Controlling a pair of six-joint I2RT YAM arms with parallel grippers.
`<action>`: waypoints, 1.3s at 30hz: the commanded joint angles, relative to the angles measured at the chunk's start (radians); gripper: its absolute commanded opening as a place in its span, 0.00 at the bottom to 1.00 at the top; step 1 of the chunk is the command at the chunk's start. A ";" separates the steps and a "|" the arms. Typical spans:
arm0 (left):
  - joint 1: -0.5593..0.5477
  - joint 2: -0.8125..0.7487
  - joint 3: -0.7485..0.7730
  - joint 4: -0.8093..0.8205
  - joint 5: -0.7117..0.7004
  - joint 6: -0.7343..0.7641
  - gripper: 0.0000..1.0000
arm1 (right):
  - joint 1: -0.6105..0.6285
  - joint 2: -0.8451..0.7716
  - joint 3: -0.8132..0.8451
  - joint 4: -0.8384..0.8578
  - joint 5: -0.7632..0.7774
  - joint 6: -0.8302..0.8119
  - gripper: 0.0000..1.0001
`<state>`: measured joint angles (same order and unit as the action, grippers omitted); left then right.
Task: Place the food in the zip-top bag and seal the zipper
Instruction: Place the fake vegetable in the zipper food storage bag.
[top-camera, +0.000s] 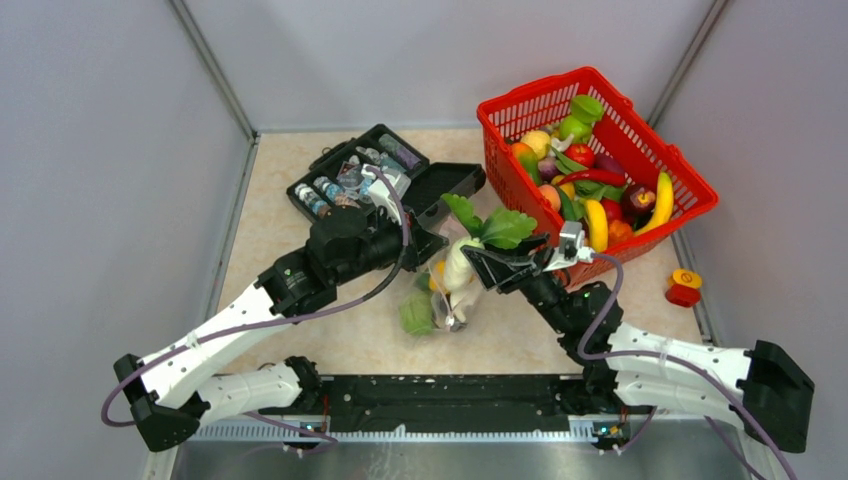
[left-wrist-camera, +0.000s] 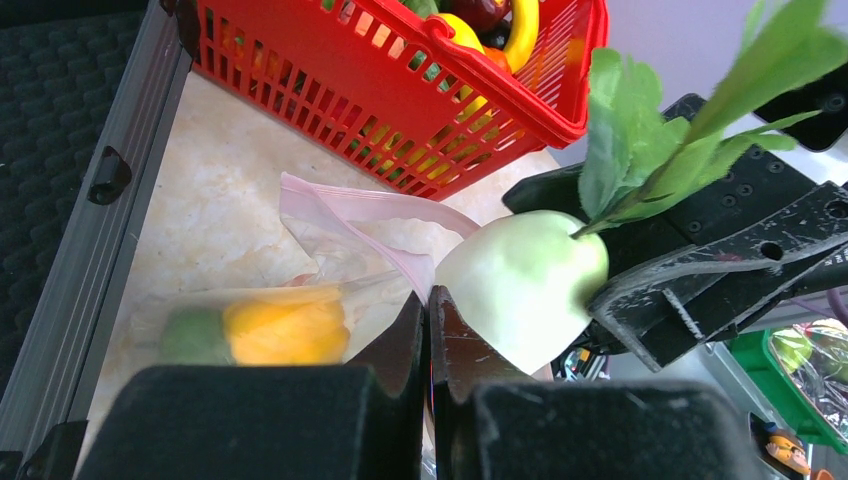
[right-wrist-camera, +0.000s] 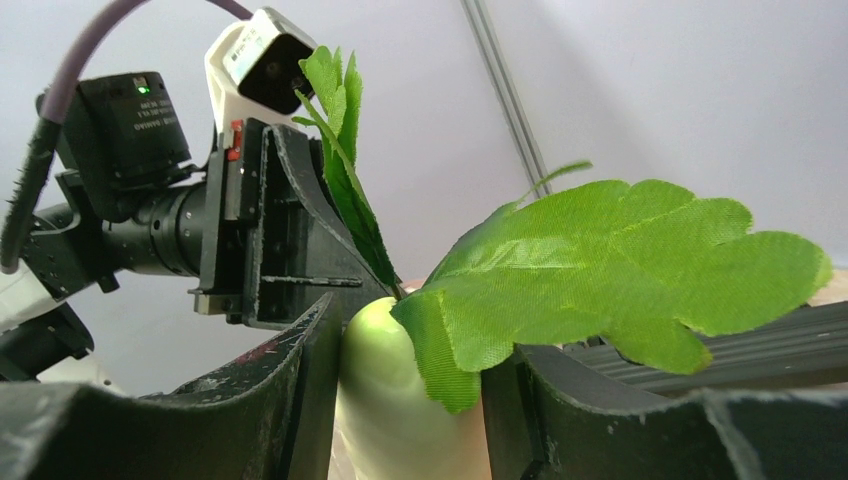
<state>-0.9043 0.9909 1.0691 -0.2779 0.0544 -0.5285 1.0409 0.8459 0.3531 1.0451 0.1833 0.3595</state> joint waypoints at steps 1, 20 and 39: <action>-0.002 -0.022 0.002 0.062 -0.006 0.007 0.00 | 0.010 -0.042 -0.008 -0.007 0.000 -0.014 0.10; -0.002 0.000 0.023 0.078 -0.009 -0.010 0.00 | 0.013 0.038 -0.009 0.097 -0.064 0.014 0.53; -0.002 0.006 0.020 0.073 0.005 -0.021 0.00 | 0.011 -0.126 0.261 -0.735 -0.156 -0.082 0.49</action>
<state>-0.9043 0.9955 1.0695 -0.2768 0.0513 -0.5335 1.0409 0.7223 0.5251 0.4980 0.0391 0.3145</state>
